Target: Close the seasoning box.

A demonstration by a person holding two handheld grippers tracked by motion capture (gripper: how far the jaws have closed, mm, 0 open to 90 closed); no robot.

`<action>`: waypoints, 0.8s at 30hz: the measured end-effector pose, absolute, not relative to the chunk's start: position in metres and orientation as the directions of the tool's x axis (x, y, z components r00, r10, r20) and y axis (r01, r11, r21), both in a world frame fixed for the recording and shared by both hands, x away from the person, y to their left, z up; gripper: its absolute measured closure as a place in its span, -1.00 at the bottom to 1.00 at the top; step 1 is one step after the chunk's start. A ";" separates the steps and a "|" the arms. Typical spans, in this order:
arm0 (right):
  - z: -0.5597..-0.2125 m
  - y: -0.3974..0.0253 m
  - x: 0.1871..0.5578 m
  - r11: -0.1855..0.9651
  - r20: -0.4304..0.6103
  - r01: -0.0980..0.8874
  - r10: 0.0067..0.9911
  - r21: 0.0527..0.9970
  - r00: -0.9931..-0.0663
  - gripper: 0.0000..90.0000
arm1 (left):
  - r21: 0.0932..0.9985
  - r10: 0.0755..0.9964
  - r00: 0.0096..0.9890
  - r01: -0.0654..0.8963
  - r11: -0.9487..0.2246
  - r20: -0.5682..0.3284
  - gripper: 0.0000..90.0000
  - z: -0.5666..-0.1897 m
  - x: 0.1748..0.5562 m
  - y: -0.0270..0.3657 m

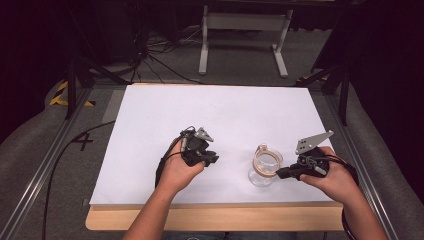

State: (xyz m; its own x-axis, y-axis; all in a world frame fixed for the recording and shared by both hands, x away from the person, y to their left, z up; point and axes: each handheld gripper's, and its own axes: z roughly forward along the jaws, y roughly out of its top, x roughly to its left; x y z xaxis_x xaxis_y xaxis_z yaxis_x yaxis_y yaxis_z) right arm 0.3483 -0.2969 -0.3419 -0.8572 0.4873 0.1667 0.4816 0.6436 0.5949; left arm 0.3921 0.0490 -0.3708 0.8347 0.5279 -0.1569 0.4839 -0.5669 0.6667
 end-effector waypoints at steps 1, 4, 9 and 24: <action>-0.342 -0.297 0.348 0.646 0.166 0.480 0.486 0.593 -0.858 1.00 | 0.653 0.532 0.831 0.494 -0.574 -0.162 0.76 -0.372 0.393 0.050; -0.343 -0.297 0.348 0.656 0.169 0.481 0.480 0.582 -0.861 1.00 | 0.652 0.531 0.830 0.500 -0.569 -0.172 0.76 -0.375 0.395 0.051; -0.345 -0.296 0.348 0.671 0.174 0.482 0.474 0.564 -0.863 1.00 | 0.648 0.532 0.824 0.514 -0.562 -0.192 0.74 -0.380 0.398 0.053; -0.330 -0.310 0.354 0.619 0.172 0.469 0.477 0.630 -0.862 0.97 | 0.661 0.580 0.787 0.552 -0.508 -0.212 0.71 -0.375 0.390 0.070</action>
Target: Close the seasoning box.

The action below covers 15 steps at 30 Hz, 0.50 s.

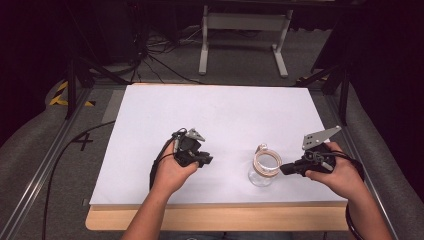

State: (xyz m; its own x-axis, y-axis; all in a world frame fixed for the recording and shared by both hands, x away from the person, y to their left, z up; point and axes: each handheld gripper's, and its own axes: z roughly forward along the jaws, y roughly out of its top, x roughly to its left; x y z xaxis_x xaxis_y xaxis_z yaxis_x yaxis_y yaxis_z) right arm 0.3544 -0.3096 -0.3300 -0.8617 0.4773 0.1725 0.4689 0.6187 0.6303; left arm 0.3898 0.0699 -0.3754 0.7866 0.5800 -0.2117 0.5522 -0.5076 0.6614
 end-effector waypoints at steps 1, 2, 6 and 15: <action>-0.328 -0.312 0.356 0.608 0.167 0.467 0.484 0.642 -0.859 0.96 | 0.664 0.589 0.779 0.558 -0.498 -0.215 0.71 -0.375 0.389 0.072; -0.327 -0.314 0.357 0.595 0.164 0.465 0.489 0.655 -0.857 0.95 | 0.666 0.596 0.774 0.561 -0.492 -0.212 0.69 -0.375 0.389 0.075; -0.322 -0.321 0.363 0.544 0.143 0.454 0.519 0.706 -0.843 0.87 | 0.669 0.622 0.752 0.578 -0.467 -0.215 0.65 -0.375 0.387 0.082; -0.323 -0.347 0.376 0.464 0.107 0.465 0.612 0.754 -0.784 0.70 | 0.667 0.653 0.728 0.594 -0.450 -0.209 0.56 -0.378 0.389 0.094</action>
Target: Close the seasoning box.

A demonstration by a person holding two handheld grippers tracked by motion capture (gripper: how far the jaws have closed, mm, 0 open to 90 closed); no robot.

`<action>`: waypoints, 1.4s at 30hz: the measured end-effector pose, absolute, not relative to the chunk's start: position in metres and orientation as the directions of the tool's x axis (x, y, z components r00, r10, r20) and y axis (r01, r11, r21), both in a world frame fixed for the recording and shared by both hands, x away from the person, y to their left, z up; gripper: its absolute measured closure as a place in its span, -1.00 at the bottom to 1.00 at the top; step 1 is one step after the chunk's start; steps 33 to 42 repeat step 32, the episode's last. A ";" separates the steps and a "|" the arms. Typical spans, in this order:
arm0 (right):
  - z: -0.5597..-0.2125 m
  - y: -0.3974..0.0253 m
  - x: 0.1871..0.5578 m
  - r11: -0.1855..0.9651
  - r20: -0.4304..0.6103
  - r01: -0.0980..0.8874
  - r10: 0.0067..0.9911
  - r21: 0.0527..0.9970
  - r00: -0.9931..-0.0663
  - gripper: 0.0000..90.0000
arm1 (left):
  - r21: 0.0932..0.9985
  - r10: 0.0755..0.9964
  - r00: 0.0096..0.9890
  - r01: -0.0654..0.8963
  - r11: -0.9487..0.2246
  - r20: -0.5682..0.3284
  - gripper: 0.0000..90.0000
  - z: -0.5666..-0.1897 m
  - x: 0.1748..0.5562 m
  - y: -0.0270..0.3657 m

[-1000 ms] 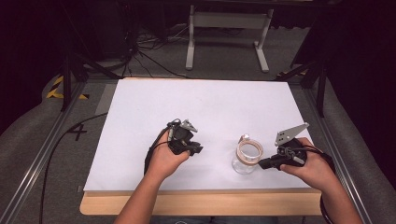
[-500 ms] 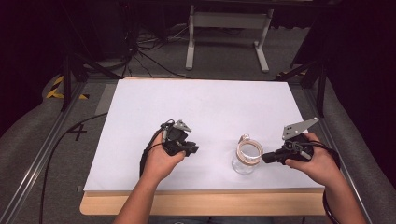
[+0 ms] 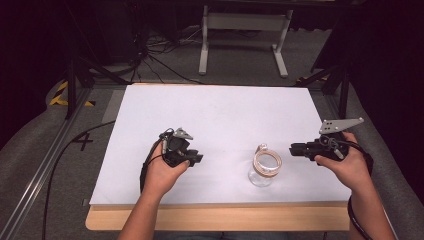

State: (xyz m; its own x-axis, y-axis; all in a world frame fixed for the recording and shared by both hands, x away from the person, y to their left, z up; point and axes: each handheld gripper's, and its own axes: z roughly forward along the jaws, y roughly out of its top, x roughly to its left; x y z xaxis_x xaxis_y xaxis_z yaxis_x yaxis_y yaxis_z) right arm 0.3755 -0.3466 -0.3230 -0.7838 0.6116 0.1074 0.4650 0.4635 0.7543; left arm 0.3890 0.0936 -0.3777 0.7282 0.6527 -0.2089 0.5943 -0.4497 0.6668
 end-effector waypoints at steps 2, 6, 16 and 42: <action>-0.326 -0.354 0.379 0.440 0.118 0.482 0.634 0.758 -0.764 0.67 | 0.668 0.667 0.713 0.606 -0.432 -0.215 0.55 -0.380 0.390 0.096; -0.335 -0.366 0.387 0.417 0.105 0.496 0.677 0.762 -0.729 0.61 | 0.663 0.687 0.694 0.621 -0.418 -0.217 0.52 -0.387 0.395 0.101; -0.369 -0.382 0.408 0.405 0.103 0.524 0.711 0.750 -0.696 0.50 | 0.668 0.682 0.702 0.609 -0.428 -0.204 0.48 -0.406 0.406 0.105; -0.402 -0.380 0.422 0.386 0.178 0.582 0.705 0.716 -0.687 0.41 | 0.664 0.692 0.692 0.618 -0.421 -0.205 0.15 -0.422 0.412 0.108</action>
